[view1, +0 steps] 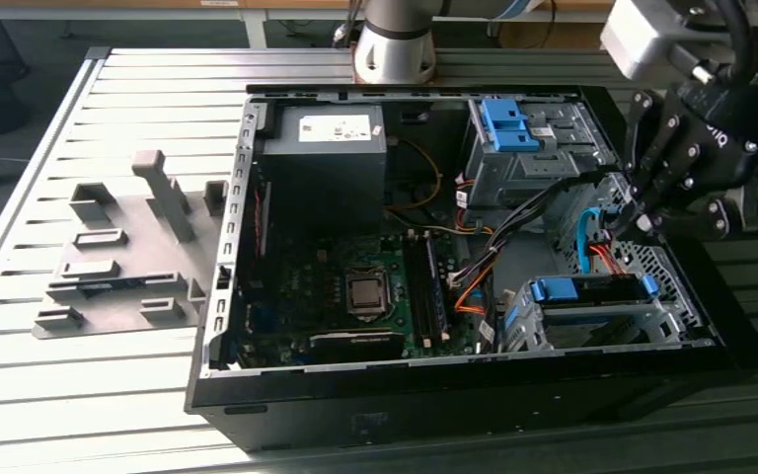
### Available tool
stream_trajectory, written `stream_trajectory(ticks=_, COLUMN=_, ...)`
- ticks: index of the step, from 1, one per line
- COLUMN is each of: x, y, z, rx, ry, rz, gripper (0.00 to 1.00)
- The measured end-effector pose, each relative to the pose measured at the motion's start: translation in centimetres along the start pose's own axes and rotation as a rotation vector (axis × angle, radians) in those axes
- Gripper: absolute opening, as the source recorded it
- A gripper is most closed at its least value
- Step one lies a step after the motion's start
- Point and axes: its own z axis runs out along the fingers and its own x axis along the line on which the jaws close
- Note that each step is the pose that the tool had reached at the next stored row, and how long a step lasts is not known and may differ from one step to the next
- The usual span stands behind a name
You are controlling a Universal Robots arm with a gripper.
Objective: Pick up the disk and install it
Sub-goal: 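Insert the second disk wire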
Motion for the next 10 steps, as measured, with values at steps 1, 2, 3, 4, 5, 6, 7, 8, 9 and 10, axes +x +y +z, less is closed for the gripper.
stream_trajectory(ticks=1, x=-0.17, y=0.01, z=-0.06, rx=0.0, ry=0.0009, rz=0.0, gripper=0.11)
stream_trajectory(ticks=2, x=-0.39, y=0.02, z=-0.1, rx=0.0, ry=0.002, rz=0.0, gripper=0.11)
stream_trajectory(ticks=3, x=-0.63, y=0.03, z=-0.14, rx=0.0001, ry=0.0034, rz=0.0, gripper=0.11)
stream_trajectory(ticks=4, x=-0.91, y=0.04, z=-0.16, rx=0.0001, ry=0.0048, rz=0.0, gripper=0.11)
stream_trajectory(ticks=5, x=-1.21, y=0.05, z=-0.17, rx=0.0001, ry=0.0077, rz=0.0, gripper=0.11)
stream_trajectory(ticks=6, x=-1.48, y=0.06, z=-0.16, rx=-0.0007, ry=0.0107, rz=0.0, gripper=0.11)
stream_trajectory(ticks=7, x=-1.72, y=0.07, z=-0.16, rx=-0.0016, ry=0.0141, rz=0.0, gripper=0.11)
stream_trajectory(ticks=8, x=-1.91, y=0.08, z=-0.15, rx=-0.0026, ry=0.0168, rz=0.0, gripper=0.11)
stream_trajectory(ticks=9, x=-2.06, y=0.09, z=-0.15, rx=-0.0039, ry=0.0201, rz=0.0, gripper=0.11)
stream_trajectory(ticks=10, x=-2.12, y=0.09, z=-0.16, rx=-0.0067, ry=0.0225, rz=0.0, gripper=0.11)
